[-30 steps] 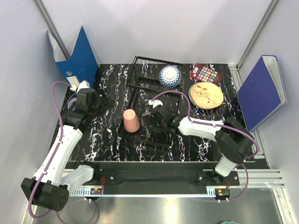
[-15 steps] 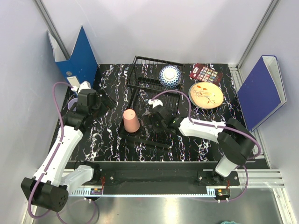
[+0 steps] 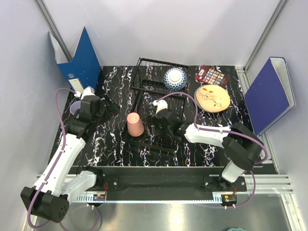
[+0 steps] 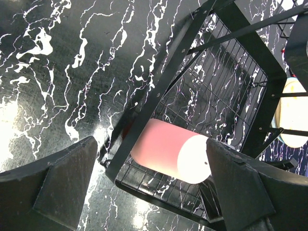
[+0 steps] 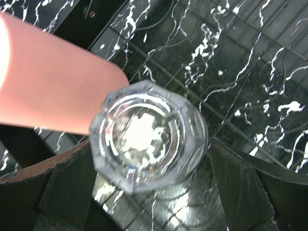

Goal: Unload the mixed dishes from the dish rack
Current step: Pick up the cup from the dish rack.

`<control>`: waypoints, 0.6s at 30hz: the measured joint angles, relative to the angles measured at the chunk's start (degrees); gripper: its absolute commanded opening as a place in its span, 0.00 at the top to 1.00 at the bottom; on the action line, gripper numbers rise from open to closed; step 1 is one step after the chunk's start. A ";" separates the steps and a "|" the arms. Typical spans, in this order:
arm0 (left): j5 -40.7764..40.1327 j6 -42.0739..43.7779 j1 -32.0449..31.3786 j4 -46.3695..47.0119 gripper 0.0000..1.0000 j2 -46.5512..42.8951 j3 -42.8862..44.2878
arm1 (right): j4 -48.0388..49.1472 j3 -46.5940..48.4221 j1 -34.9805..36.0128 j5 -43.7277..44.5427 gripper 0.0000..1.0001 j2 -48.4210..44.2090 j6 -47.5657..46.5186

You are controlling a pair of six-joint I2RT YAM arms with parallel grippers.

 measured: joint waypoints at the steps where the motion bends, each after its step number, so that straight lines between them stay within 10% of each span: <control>1: 0.00 -0.07 -0.09 0.07 0.01 -0.24 -0.20 | 1.18 -0.28 0.02 0.46 0.00 0.50 -0.17; 7: 0.00 -0.42 -0.28 0.68 0.01 -0.39 -0.44 | 5.81 -0.33 0.04 1.97 0.14 4.63 -1.33; 18: -0.02 -0.46 -0.46 1.29 0.01 -0.39 -0.59 | 7.21 -1.92 1.40 5.33 0.72 2.97 -2.32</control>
